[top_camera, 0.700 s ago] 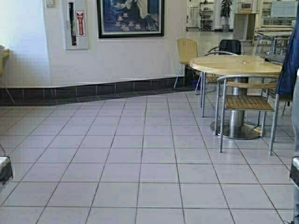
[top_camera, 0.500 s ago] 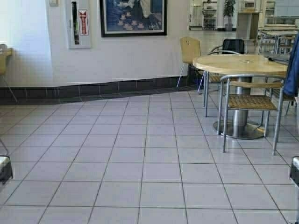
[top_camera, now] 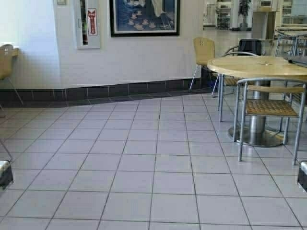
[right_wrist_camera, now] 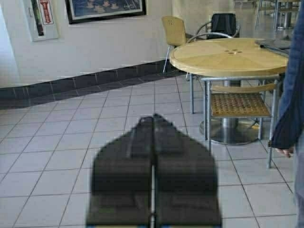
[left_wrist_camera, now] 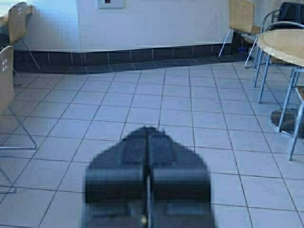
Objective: Push the chairs under the table
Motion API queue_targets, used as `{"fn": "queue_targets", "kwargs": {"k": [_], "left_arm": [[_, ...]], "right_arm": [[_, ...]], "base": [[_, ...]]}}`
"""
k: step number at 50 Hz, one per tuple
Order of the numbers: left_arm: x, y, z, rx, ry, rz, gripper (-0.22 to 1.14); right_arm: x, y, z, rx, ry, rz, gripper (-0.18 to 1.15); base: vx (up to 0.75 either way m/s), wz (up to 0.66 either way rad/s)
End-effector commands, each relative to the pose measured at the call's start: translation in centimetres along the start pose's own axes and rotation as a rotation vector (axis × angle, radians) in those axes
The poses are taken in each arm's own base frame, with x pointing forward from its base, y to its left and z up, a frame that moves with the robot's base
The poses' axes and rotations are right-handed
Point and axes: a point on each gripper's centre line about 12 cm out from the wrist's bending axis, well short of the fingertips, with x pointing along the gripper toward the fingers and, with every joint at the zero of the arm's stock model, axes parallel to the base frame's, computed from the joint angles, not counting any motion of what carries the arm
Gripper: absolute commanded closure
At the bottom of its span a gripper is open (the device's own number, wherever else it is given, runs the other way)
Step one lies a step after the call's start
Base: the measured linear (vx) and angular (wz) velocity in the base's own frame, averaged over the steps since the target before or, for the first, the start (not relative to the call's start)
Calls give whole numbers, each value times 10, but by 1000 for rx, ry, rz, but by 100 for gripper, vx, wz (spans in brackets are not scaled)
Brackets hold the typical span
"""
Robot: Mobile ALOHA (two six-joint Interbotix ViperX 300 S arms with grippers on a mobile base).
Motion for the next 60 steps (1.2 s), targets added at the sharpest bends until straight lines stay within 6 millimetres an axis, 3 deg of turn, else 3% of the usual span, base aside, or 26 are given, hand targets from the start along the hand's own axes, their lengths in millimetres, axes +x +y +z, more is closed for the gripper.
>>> {"fn": "queue_targets", "kwargs": {"k": [1,15,42,50,60], "left_arm": [[1,0,3,0,-9,-2,88],[2,0,-10,3,31,0,88],[3,0,-3,-8,8,1,88],[2,1,-11,-47,31,3,88],[1,0,-10,-69,28,1,88]], "right_arm": [[-2,0,8,1,-28,-1,92],[-5,0,-1,6,-5,-2,92],[-10,0,6,6,-38,-1,92],[-10,0,-8,6,3,-2,92],[-5,-1,-10,6,24,-3,92]], "base": [[24,10],[26,12],[28,11],[34,8],[31,15]]}}
